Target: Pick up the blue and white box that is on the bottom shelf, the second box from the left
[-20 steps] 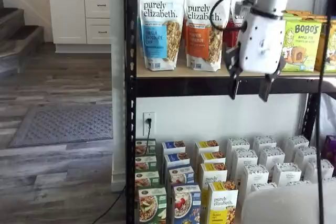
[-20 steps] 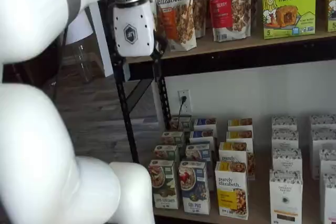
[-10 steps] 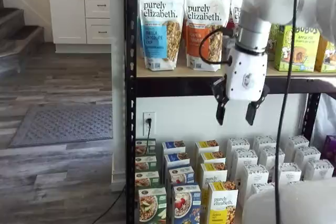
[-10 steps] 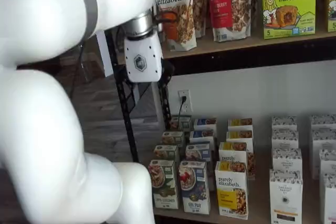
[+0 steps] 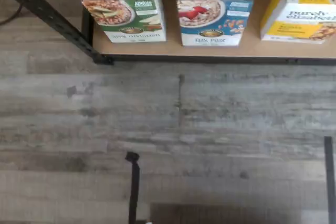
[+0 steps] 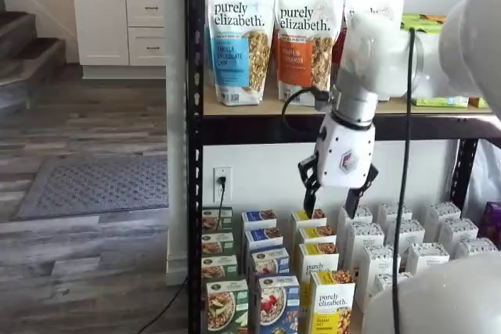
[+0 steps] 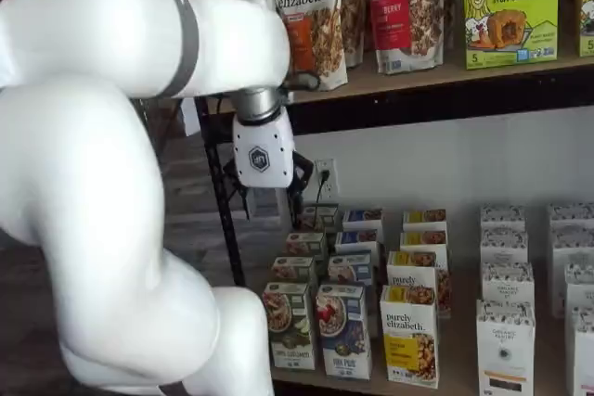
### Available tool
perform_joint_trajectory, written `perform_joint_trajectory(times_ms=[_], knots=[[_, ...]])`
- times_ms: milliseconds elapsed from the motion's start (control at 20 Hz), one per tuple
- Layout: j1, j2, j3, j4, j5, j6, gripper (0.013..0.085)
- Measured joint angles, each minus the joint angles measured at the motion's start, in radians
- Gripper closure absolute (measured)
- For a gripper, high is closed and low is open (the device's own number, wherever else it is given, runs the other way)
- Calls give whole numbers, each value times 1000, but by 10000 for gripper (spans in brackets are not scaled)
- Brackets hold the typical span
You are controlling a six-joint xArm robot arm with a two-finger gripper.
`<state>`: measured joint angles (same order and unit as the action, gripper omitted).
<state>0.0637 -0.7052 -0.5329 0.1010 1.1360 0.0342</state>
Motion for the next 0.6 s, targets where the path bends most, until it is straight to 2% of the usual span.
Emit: perform_joint_trajectory(times_ms=[250,450,600], knots=[[31,97,53,-33,-131,36,130],[42,170,99,-34,-269,40,130],[50,221,134,-11,-394,24,130]])
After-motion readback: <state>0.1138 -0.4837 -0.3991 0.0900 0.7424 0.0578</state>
